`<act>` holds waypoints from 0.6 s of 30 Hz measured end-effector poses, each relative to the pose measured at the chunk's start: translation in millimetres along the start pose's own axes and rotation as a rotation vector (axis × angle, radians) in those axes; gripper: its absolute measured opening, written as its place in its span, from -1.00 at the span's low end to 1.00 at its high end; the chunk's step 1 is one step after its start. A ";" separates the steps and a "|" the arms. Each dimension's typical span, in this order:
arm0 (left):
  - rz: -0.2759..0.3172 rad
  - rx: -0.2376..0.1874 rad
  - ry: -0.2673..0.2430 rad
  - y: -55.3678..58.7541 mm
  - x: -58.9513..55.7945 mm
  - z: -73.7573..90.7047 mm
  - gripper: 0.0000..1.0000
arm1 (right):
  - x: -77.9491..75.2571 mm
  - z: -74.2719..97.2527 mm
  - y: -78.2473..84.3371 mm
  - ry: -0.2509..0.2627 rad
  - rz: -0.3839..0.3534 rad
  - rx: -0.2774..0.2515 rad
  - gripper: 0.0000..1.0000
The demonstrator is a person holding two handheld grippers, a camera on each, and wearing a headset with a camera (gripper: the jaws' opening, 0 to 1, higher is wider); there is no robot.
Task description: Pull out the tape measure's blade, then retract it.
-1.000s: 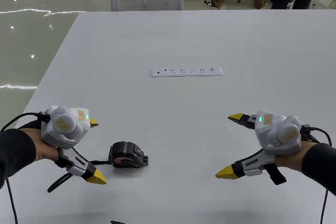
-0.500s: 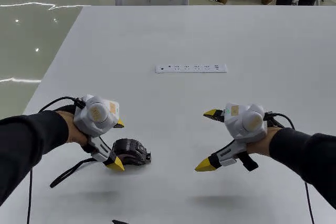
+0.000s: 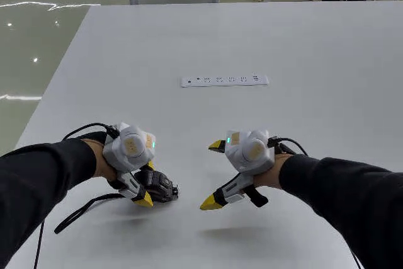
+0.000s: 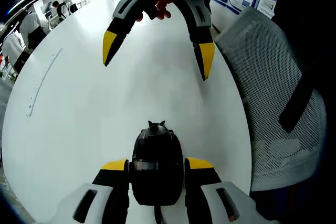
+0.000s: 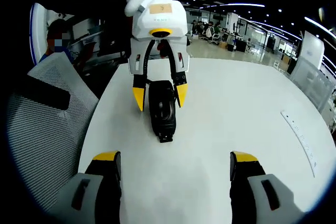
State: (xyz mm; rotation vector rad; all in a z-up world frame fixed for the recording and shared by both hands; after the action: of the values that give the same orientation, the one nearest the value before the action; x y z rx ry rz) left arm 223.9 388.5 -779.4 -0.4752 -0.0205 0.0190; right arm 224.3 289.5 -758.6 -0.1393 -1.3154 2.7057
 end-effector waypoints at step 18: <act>0.008 0.005 -0.013 1.0 -2.2 -0.5 -0.32 | 7.5 -48.6 -3.8 -0.047 -0.015 0.046 0.24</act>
State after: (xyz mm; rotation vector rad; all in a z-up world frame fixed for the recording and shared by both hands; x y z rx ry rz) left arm 221.7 389.2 -780.3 -0.4705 -0.0311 0.0297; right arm 223.9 330.6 -785.7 -0.0617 -1.2598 2.7404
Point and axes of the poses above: the centre of the closed fingertips' face, and the gripper's own axes: z roughly backward along the fingers, x roughly to its left, y roughly out of its underside, the point moved 2 cm from there along z, roughly backward along the fingers, and after that the axes turned 3 degrees about -x, right-handed, at the moved point
